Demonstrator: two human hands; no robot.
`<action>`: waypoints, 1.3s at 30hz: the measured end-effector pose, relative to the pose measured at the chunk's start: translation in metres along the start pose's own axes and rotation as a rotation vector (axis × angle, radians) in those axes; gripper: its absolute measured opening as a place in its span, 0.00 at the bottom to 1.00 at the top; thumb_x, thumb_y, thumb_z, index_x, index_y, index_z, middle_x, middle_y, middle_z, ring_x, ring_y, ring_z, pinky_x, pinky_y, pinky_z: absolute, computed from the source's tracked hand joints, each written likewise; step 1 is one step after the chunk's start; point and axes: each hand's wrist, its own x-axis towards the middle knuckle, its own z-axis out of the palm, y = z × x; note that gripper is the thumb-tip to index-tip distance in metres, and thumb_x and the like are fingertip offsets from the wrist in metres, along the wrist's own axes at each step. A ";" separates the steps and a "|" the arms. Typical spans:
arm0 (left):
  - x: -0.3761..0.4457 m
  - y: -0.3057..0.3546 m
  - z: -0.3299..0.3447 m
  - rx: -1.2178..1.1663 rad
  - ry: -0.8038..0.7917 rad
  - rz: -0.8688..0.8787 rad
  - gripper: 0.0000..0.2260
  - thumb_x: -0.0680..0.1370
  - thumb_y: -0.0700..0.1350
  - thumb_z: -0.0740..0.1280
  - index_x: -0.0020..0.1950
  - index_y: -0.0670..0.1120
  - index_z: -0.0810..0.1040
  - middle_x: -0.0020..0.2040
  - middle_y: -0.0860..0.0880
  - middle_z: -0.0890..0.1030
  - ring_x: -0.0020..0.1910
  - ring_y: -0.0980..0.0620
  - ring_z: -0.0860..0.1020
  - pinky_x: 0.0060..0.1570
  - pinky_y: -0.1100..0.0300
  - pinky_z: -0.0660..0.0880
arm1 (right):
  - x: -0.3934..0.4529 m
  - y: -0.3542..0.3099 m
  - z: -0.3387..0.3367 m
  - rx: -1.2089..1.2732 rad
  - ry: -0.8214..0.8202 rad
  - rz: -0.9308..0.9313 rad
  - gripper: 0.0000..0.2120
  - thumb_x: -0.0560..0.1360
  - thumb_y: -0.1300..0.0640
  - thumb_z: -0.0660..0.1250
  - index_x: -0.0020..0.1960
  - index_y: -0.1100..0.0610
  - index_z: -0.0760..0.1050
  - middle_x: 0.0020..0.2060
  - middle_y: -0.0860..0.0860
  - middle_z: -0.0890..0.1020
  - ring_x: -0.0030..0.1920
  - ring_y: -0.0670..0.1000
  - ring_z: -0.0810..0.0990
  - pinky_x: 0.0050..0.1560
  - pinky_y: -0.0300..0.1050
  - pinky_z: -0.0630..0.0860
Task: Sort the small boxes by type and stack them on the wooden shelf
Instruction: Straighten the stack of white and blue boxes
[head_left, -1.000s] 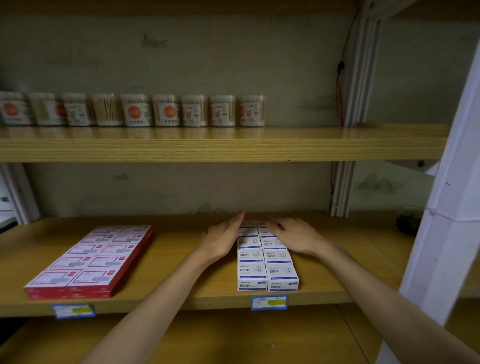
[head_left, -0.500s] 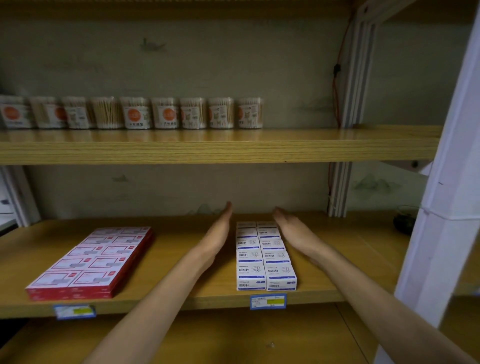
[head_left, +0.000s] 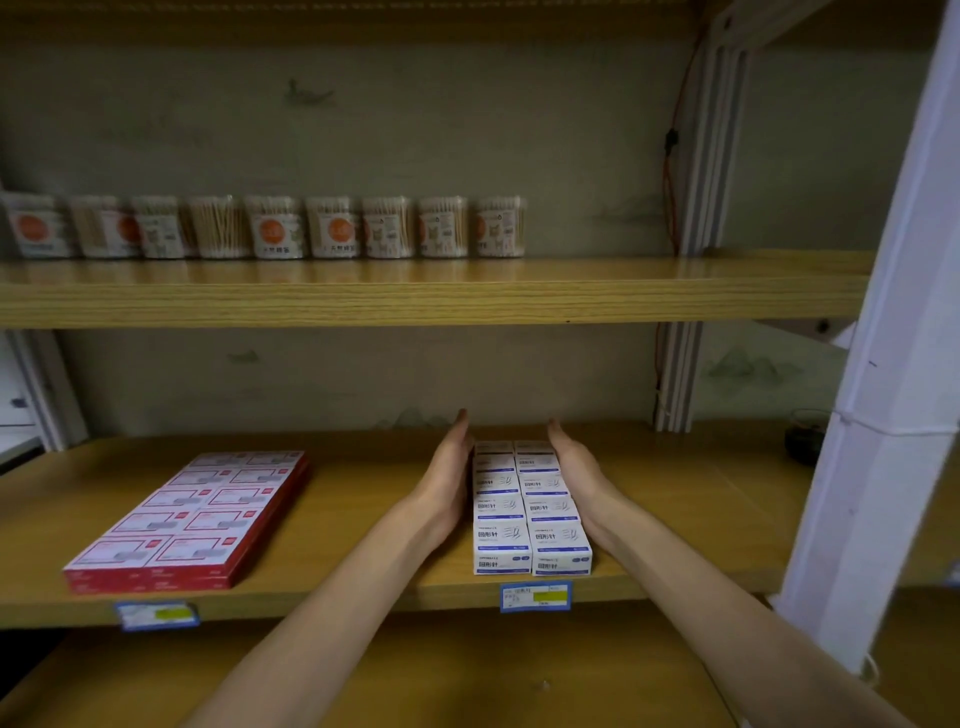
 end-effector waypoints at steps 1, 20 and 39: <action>0.000 0.001 -0.001 -0.006 0.000 -0.005 0.17 0.83 0.62 0.52 0.49 0.55 0.74 0.49 0.52 0.80 0.50 0.53 0.79 0.51 0.56 0.70 | -0.001 -0.001 0.001 0.003 -0.003 0.001 0.38 0.77 0.28 0.54 0.75 0.54 0.67 0.60 0.57 0.83 0.57 0.57 0.84 0.65 0.60 0.77; -0.064 -0.022 -0.050 1.181 -0.294 0.276 0.43 0.67 0.79 0.61 0.77 0.68 0.50 0.77 0.66 0.60 0.76 0.59 0.61 0.76 0.47 0.58 | -0.090 0.001 -0.051 -0.998 -0.344 -0.316 0.48 0.68 0.22 0.62 0.79 0.35 0.43 0.78 0.36 0.59 0.76 0.43 0.61 0.75 0.51 0.63; -0.064 -0.014 -0.045 0.889 -0.152 0.092 0.48 0.69 0.80 0.53 0.81 0.58 0.44 0.80 0.58 0.44 0.79 0.56 0.47 0.79 0.49 0.46 | -0.082 -0.010 -0.045 -0.697 -0.203 -0.146 0.54 0.66 0.19 0.56 0.82 0.43 0.44 0.81 0.42 0.51 0.80 0.50 0.53 0.79 0.58 0.54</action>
